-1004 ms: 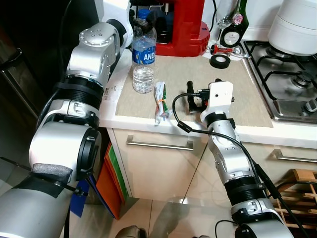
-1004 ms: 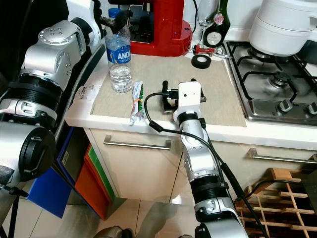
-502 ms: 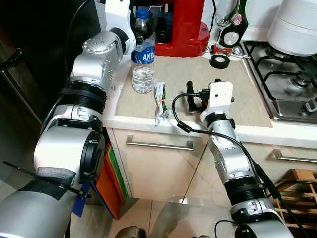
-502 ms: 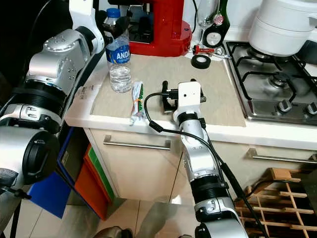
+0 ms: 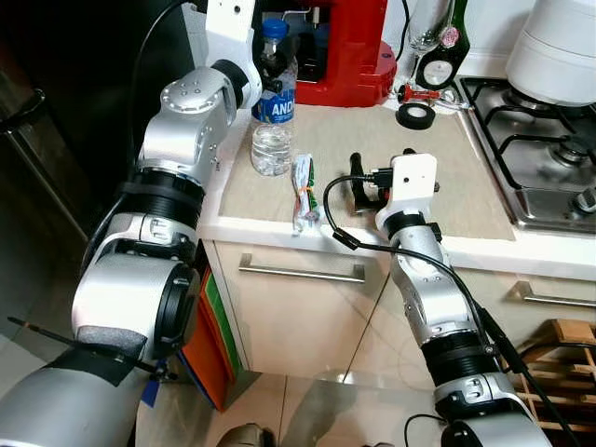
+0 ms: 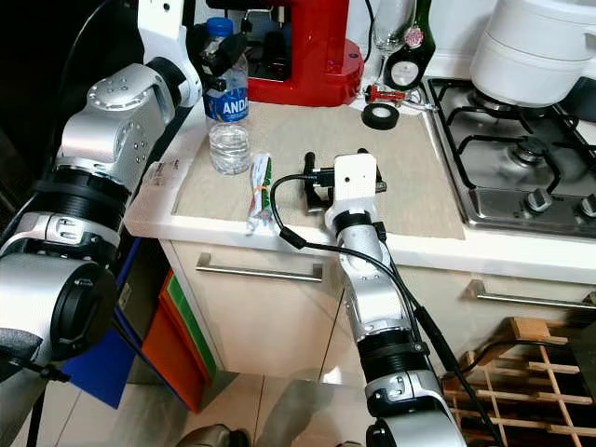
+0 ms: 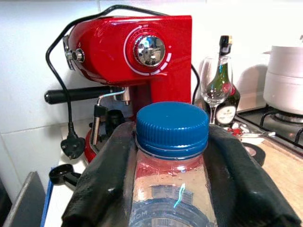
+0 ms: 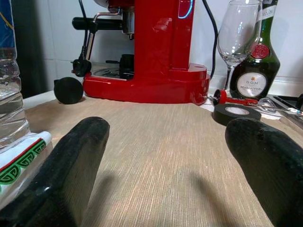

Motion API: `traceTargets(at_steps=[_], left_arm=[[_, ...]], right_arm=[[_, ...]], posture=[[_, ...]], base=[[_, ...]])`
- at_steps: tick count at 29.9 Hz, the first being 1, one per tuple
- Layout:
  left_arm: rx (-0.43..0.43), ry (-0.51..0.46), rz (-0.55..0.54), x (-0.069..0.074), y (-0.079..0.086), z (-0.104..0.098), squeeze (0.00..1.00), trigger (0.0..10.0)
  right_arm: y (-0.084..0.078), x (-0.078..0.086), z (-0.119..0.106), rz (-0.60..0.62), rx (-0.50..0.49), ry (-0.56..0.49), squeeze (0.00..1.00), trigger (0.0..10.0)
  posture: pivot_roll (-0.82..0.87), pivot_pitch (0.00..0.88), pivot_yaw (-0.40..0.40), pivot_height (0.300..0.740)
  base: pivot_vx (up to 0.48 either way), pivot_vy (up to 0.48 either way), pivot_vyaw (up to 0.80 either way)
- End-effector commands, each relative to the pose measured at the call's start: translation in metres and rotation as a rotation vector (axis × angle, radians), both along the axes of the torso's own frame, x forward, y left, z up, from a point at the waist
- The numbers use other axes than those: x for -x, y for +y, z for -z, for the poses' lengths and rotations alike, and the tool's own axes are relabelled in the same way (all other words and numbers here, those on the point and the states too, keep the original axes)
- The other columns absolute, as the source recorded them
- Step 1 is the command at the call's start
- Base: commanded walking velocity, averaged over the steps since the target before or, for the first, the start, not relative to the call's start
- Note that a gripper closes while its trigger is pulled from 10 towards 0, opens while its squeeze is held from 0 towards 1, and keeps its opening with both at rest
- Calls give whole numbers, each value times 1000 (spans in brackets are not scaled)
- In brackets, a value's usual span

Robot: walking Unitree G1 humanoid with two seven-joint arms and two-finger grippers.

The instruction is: Restocking fridge

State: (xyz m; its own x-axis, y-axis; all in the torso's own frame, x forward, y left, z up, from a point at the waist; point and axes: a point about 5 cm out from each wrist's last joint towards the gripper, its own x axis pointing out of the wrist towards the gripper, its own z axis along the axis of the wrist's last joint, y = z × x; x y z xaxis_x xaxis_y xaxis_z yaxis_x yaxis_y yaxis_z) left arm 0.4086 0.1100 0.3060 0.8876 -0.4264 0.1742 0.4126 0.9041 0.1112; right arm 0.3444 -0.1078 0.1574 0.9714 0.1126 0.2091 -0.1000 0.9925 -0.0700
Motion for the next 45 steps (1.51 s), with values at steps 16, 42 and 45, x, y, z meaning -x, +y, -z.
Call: traceTargets(at_steps=[16, 42, 45], left_arm=[[-3, -190, 40, 22, -2, -19, 0, 0], [143, -301, -52, 67, 8, 3, 0, 10000], [137, -297, -61, 67, 10, 6, 0, 10000]], right_arm=[[3, -1, 3, -14, 3, 19, 0, 10000], [-32, 9, -9, 101, -20, -73, 0, 10000], [-33, 11, -13, 107, -33, -92, 0, 10000]], posture=[[70, 0, 14, 740], [89, 0, -20, 740], [88, 0, -19, 740]], base=[[0, 0, 0], [-46, 0, 0], [-365, 0, 0]])
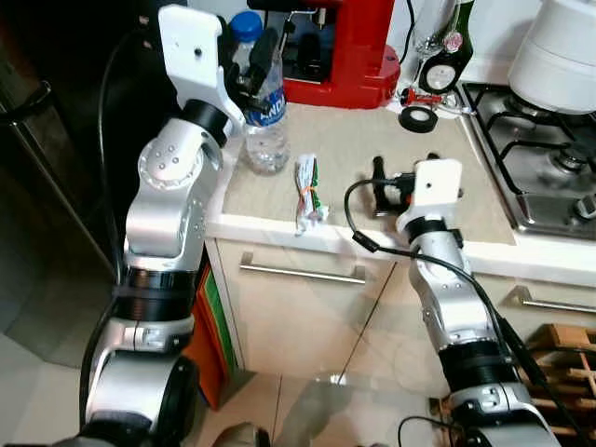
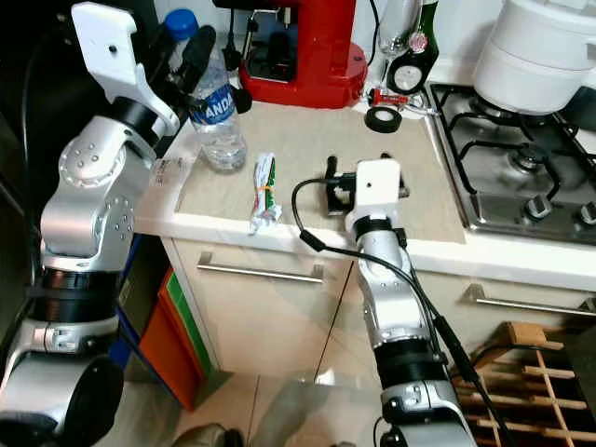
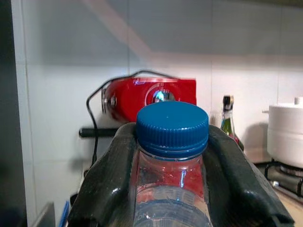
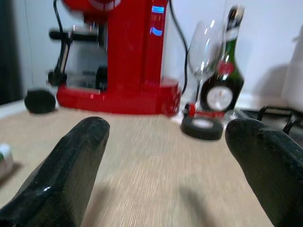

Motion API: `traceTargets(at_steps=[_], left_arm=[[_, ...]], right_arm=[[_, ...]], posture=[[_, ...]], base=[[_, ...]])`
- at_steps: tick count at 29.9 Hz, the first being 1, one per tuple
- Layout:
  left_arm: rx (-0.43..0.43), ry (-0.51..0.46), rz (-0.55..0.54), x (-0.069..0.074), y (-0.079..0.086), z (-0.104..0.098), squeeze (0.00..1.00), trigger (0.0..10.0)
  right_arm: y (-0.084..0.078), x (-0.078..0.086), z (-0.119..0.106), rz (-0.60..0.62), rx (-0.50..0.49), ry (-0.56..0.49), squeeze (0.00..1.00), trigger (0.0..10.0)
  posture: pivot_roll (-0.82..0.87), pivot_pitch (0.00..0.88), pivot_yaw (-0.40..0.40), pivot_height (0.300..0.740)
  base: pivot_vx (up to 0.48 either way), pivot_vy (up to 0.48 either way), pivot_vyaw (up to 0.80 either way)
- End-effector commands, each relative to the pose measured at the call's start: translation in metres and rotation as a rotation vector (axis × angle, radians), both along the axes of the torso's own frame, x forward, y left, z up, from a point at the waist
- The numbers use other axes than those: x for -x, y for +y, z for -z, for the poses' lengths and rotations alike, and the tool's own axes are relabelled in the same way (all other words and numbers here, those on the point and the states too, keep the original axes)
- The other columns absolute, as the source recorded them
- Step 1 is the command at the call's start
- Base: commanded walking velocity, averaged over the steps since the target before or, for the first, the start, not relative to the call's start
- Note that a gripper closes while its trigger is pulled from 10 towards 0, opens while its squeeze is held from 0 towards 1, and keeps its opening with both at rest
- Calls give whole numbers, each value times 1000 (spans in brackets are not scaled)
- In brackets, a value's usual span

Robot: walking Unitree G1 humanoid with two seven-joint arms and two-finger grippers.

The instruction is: Restocking fridge

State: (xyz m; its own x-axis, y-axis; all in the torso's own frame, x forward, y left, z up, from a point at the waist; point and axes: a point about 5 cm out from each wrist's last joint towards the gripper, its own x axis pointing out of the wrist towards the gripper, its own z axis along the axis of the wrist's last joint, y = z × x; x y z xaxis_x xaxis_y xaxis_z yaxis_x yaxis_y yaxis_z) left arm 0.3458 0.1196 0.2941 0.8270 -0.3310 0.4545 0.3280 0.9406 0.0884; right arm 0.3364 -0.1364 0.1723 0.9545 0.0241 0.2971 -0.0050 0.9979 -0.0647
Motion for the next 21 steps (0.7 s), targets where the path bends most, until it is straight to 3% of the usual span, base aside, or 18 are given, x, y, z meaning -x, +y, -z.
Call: traceTargets(at_steps=[1, 21], left_arm=[[4, -29, -1, 5, 0, -5, 0, 10000], [-13, -50, -3, 6, 4, -8, 0, 10000]], right_arm=[[-5, 4, 2, 18, -24, -5, 0, 10000], [-1, 7, 8, 13, -28, 23, 0, 10000]], posture=[[88, 0, -19, 740], [88, 0, -16, 740]], base=[[-277, 0, 0], [-26, 0, 0]])
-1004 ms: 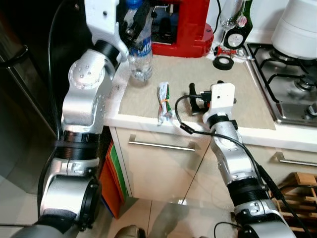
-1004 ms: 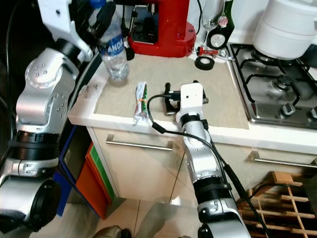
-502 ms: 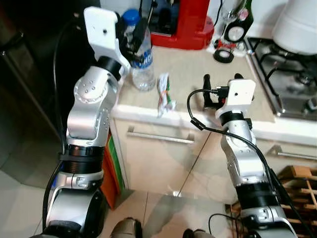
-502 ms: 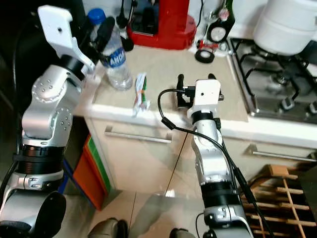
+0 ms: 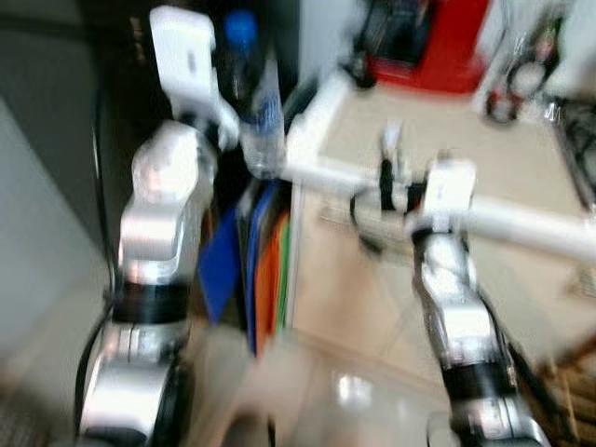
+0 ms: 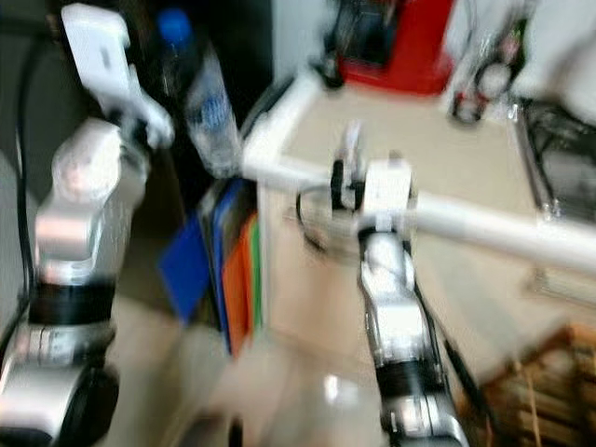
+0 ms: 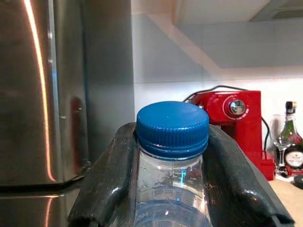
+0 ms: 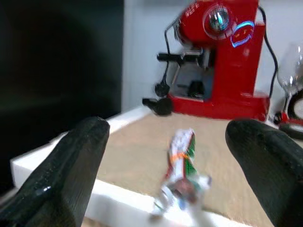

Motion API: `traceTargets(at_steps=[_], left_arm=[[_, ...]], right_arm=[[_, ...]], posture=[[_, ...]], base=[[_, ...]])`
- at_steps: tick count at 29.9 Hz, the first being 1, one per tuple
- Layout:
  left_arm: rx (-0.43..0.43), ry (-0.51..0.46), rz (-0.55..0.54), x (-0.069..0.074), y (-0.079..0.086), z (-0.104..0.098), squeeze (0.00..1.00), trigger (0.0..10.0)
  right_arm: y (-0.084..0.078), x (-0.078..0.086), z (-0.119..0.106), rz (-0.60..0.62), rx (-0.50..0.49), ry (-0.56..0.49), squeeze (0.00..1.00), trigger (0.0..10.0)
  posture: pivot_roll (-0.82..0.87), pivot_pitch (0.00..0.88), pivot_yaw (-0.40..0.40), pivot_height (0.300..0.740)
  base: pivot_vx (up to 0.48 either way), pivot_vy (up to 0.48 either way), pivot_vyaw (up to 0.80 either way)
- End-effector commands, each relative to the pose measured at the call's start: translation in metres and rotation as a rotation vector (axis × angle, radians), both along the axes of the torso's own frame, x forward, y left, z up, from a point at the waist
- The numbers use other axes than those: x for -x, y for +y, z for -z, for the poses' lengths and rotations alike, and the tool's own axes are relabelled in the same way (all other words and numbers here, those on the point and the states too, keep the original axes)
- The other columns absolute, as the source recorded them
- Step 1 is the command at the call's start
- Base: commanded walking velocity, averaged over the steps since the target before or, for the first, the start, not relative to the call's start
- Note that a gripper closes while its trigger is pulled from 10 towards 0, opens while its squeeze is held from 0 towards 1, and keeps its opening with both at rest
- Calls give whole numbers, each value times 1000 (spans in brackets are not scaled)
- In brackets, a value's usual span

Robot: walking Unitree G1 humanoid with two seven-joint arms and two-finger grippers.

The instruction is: Restocking fridge

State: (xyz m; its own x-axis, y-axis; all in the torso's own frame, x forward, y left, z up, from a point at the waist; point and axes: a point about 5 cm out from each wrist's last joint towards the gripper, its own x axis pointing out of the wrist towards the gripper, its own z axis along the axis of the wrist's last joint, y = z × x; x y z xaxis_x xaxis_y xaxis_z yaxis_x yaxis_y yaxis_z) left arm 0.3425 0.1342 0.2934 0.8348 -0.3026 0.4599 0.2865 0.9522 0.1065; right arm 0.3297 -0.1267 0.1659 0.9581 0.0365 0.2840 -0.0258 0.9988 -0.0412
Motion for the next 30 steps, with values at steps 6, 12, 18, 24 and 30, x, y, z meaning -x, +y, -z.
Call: traceTargets(at_steps=[6, 12, 18, 24, 30], left_arm=[[2, -46, 59, 5, -12, -9, 43, 10000], [-9, -45, 69, 5, -14, -8, 114, 10000], [-19, -29, 84, 6, -17, -3, 71, 10000], [-27, -16, 93, 5, -18, 0, 55, 10000], [-32, -4, 99, 4, -17, 2, 59, 10000]], right_arm=[[-9, 0, 3, 31, -4, 16, 0, 10000], [-8, -1, 4, 26, -8, 21, 0, 10000], [-8, -1, 7, 25, -15, 43, 0, 10000], [-7, 0, 9, 24, -15, 48, 0, 10000], [-7, 0, 10, 26, -10, 52, 0, 10000]], posture=[[89, 0, -16, 740], [89, 0, -17, 740], [87, 0, -11, 740], [84, 0, -10, 740], [82, 0, -10, 740]], base=[[-122, 0, 0], [-262, 0, 0], [-288, 0, -373], [-314, 0, -757], [-324, 0, -748]])
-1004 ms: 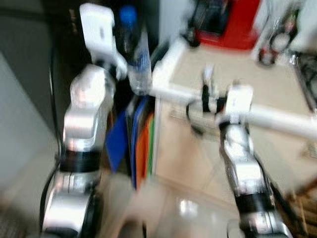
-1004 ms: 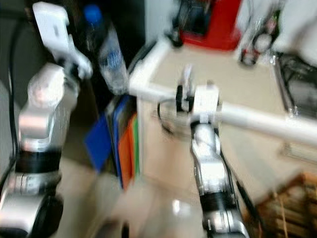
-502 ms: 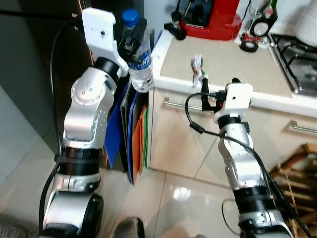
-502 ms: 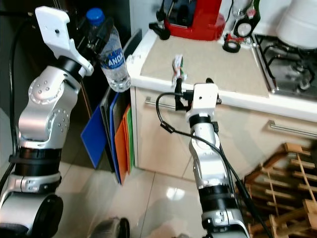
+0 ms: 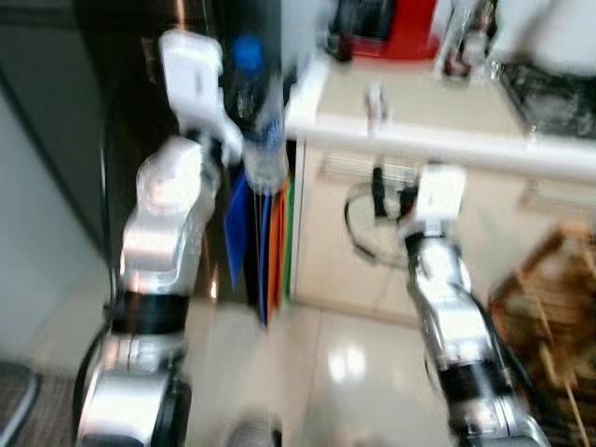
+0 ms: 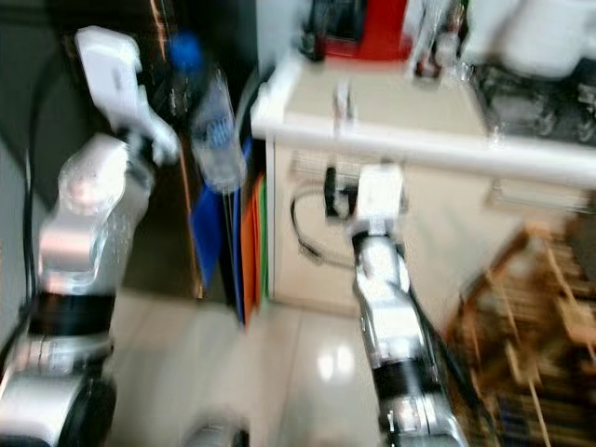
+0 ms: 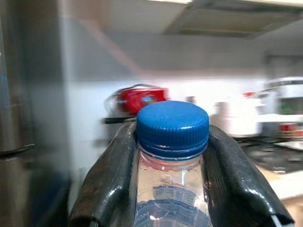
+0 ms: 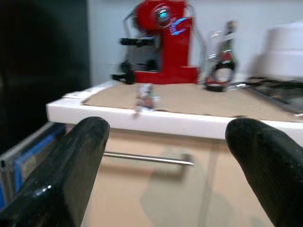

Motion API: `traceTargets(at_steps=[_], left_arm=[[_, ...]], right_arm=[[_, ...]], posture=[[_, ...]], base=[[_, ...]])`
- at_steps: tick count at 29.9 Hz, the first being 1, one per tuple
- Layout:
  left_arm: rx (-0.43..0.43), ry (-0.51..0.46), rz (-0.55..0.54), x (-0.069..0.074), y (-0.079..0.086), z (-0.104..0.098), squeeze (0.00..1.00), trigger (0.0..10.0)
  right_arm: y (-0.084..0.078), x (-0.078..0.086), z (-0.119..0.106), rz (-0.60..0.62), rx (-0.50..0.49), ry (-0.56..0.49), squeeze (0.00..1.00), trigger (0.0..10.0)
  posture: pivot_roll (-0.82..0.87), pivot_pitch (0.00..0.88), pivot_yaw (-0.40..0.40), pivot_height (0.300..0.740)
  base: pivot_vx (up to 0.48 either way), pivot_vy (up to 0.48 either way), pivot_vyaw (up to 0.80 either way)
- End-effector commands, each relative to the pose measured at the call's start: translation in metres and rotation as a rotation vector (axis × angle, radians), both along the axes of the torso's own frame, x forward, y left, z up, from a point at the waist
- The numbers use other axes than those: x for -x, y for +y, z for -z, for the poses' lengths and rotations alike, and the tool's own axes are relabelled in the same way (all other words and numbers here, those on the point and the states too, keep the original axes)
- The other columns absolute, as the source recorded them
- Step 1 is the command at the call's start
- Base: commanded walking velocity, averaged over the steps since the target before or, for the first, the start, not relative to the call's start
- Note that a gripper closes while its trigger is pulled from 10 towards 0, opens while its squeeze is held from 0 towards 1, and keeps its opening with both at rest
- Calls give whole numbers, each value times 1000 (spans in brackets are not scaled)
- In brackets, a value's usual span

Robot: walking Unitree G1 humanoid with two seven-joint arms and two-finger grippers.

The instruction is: Restocking fridge

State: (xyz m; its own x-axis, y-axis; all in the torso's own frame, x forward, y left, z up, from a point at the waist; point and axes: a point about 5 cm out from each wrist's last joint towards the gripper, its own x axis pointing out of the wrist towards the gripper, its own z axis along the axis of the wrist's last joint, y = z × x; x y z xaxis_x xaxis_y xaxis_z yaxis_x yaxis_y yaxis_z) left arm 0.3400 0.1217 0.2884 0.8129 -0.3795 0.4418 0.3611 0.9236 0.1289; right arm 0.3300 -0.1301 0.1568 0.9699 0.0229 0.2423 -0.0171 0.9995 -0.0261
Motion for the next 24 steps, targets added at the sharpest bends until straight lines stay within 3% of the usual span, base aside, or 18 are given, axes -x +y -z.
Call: traceTargets(at_steps=[1, 7, 15, 18, 19, 20, 21, 24], left_arm=[[-4, -15, 21, 1, -5, -3, 59, 10000], [-12, 1, 28, 1, -5, 1, 71, 10000], [-4, 28, 23, 3, -7, 9, 43, 10000], [25, 57, -11, 6, -7, 22, 0, 10000], [30, 81, -26, 7, -7, 31, 0, 10000], [26, 185, -109, 8, -4, 65, 0, 10000], [26, 185, -109, 8, -4, 65, 0, 10000], [41, 318, -237, 12, 5, 115, 0, 10000]], right_arm=[[-4, 0, 1, 16, 5, 8, 0, 10000], [-2, 1, 2, 13, 9, 13, 0, 10000], [-4, 1, 7, 11, 21, 33, 0, 10000], [-3, 1, 13, 4, 23, 53, 0, 10000], [-4, 1, 17, 3, 25, 67, 0, 10000], [-5, 2, 31, -6, 45, 113, 0, 10000], [-5, 2, 31, -6, 45, 113, 0, 10000], [-10, 3, 56, -13, 83, 196, 0, 10000]], posture=[[82, 0, -10, 740], [81, 0, -12, 740], [82, 0, -14, 740], [80, 0, -13, 740], [83, 0, -14, 740], [88, 0, -21, 740], [88, 0, -21, 740], [92, 0, -33, 740]], base=[[-330, 0, -744], [-333, 0, -697], [-336, 0, 0], [-255, 0, 0], [0, 0, 0], [0, 0, 0], [0, 0, 0], [0, 0, 0]])
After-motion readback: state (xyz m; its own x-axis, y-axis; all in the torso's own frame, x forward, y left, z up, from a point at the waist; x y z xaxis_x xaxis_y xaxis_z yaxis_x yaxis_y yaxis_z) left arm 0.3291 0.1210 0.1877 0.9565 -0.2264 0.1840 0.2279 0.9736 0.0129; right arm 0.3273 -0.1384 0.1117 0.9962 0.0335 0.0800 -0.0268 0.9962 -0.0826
